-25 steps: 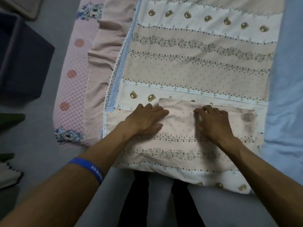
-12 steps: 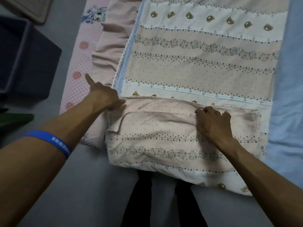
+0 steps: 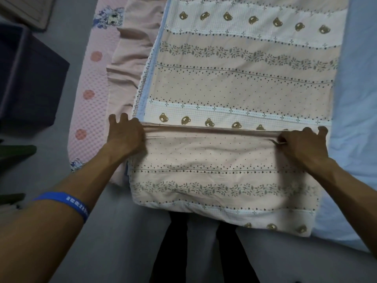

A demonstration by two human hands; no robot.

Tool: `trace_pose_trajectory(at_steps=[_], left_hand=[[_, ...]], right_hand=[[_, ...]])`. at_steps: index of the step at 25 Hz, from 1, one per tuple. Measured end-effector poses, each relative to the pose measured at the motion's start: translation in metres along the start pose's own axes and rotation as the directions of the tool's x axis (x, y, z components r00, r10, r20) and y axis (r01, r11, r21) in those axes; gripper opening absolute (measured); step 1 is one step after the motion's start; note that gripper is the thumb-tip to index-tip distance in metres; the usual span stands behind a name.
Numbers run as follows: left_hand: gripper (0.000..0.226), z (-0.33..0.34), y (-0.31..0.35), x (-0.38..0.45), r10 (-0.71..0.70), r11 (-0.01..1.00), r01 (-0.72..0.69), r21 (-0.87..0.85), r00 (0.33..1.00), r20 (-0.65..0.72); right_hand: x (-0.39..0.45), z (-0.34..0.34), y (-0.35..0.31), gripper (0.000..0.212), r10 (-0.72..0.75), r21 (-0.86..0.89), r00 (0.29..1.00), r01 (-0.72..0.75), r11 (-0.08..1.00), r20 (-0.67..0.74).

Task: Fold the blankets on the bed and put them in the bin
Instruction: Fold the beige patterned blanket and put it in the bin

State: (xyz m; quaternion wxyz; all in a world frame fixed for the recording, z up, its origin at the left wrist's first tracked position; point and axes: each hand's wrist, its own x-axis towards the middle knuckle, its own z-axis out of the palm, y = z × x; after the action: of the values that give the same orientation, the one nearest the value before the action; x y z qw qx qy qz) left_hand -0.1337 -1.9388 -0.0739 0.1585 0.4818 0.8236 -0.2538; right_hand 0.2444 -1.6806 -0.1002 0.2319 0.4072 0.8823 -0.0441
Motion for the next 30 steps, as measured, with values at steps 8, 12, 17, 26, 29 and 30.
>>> trace_pose_trajectory(at_steps=[8,12,17,26,29,30], left_hand=[[0.022,-0.013,-0.051,0.011,0.182,0.839,-0.215,-0.499,0.977,-0.114],[0.014,-0.020,-0.038,0.030,0.165,0.874,-0.199,-0.444,0.980,-0.113],[0.018,-0.017,-0.022,0.047,0.113,0.922,-0.117,-0.370,0.993,-0.032],[0.004,-0.063,-0.025,0.066,-0.069,0.439,0.072,-0.895,0.997,0.046],[0.025,-0.054,-0.001,0.086,-0.239,0.256,0.187,-0.948,0.963,0.126],[0.037,-0.047,0.004,0.080,-0.274,0.182,0.245,-0.952,0.943,0.190]], right_hand=[[-0.001,-0.003,0.059,0.024,0.007,0.095,0.993,0.004,0.995,-0.115],[0.003,-0.009,0.069,0.021,0.057,0.125,0.995,-0.047,0.991,-0.078],[0.010,-0.013,0.069,0.004,0.099,0.229,0.990,-0.119,0.966,0.098],[0.017,-0.037,0.105,0.016,0.329,0.856,0.928,-0.308,0.416,0.174],[0.030,-0.019,0.093,0.013,0.456,0.831,0.867,-0.398,0.388,0.202],[0.032,-0.012,0.089,0.019,0.483,0.828,0.851,-0.415,0.376,0.207]])
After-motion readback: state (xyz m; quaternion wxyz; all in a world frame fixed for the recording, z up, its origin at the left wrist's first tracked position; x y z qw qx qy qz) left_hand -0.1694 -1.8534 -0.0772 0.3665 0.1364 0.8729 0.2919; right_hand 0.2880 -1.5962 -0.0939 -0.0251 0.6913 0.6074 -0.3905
